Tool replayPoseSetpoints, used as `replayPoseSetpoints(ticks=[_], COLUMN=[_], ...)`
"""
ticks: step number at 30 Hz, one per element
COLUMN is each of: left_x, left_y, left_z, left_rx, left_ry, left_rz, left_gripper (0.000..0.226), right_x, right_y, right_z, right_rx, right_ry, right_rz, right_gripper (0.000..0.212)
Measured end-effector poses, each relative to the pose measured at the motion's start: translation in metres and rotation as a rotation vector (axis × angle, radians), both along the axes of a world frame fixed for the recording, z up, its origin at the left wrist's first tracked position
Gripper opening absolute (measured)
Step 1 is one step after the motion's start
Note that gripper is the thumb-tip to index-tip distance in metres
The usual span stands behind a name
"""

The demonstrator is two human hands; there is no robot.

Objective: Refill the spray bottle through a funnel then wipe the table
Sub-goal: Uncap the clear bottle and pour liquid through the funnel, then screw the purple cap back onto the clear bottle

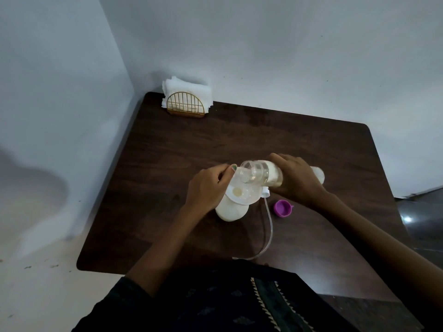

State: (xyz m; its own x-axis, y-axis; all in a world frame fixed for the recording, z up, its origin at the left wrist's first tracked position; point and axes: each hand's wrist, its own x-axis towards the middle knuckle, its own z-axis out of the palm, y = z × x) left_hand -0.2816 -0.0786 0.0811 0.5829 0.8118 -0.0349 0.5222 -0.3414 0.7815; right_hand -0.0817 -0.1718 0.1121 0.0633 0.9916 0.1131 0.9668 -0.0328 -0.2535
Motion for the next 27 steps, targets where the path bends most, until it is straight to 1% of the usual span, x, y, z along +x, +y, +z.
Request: replayPoseSetpoints(ticks=[6,10,11,14,17,21,23,26,27], left_x=[0.0,-0.001,-0.002,-0.003,0.0,0.006,0.011,0.025,0.032], left_y=[-0.002,-0.001,0.0,0.004,0.008,0.011,0.012,0.008,0.006], left_z=[0.0,-0.001,-0.001,0.003,0.012,0.022,0.027,0.047,0.056], left_rx=[-0.096,-0.218,-0.23,-0.176,-0.091,-0.052,-0.061,-0.053,-0.037], left_ry=[0.009,-0.019,-0.033,-0.085,-0.105,-0.142,-0.183,-0.251,-0.263], left_rz=[-0.01,0.023,0.038,0.103,0.146,0.15,0.125,0.02,-0.02], left_gripper=[0.043,0.046,0.047,0.049,0.037,0.034,0.034,0.03,0.036], right_x=[-0.003,-0.004,-0.004,-0.003,0.001,0.008,0.01,0.008,0.006], right_y=[-0.009,-0.014,-0.013,-0.01,-0.006,-0.002,0.0,0.003,0.005], right_z=[-0.007,-0.009,-0.007,0.001,0.011,0.018,0.026,0.043,0.049], right_rx=[0.0,0.035,0.049,0.078,0.067,0.096,0.149,0.214,0.23], right_ry=[0.428,0.71,0.75,0.825,0.852,0.903,0.956,1.036,1.064], right_rz=[-0.146,-0.246,-0.273,-0.317,-0.301,-0.314,-0.34,-0.337,-0.322], right_gripper=[0.041,0.057,0.058,0.049,0.044,0.041,0.043,0.043,0.042])
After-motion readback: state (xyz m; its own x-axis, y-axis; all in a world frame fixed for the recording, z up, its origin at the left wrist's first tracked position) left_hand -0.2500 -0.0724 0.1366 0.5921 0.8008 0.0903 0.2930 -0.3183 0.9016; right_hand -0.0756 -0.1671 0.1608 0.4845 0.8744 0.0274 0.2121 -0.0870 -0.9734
